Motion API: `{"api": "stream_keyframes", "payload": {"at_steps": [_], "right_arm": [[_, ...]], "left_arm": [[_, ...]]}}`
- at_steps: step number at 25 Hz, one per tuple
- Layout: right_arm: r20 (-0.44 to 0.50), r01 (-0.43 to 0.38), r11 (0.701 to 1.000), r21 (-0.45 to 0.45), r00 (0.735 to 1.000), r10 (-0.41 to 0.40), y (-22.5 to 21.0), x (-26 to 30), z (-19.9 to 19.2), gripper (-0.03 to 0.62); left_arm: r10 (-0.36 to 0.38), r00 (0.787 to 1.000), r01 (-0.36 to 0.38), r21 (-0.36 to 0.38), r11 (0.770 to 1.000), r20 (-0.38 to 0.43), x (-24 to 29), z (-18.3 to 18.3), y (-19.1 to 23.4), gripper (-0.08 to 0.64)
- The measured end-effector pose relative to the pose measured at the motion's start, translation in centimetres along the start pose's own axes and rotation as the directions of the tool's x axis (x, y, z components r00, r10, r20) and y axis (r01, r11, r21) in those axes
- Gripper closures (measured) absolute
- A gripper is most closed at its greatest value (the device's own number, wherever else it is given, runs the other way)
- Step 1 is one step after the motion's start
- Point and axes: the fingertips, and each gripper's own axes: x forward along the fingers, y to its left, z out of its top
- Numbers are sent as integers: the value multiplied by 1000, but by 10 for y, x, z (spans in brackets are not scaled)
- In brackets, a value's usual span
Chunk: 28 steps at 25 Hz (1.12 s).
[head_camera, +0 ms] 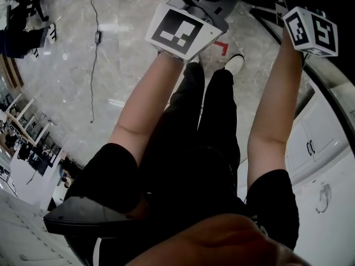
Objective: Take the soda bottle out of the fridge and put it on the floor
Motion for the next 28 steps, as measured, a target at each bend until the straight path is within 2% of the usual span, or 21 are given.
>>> {"api": "stream_keyframes", "payload": {"at_steps": [5, 11, 18, 22, 28], "right_arm": [[-7, -15, 1000, 0, 1000, 15, 1, 17, 5, 282], [-44, -24, 999, -46, 999, 22, -4, 35, 2, 282], [-52, -25, 997, -67, 998, 21, -1, 32, 0, 284], [-57, -72, 994, -88, 996, 67, 20, 20, 0, 284], [-24, -168, 985, -48, 986, 167, 66, -10, 9, 284]], "left_arm": [[-1, 1000, 1, 6, 1000, -7, 4, 5, 0, 560], [6, 1000, -6, 1, 1000, 11, 2, 11, 2, 559], [30, 1000, -30, -6, 1000, 0, -10, 0, 1, 560], [48, 999, -48, -14, 999, 0, -22, -3, 0, 558], [83, 996, -83, -10, 997, 12, -42, -11, -2, 559]]}}
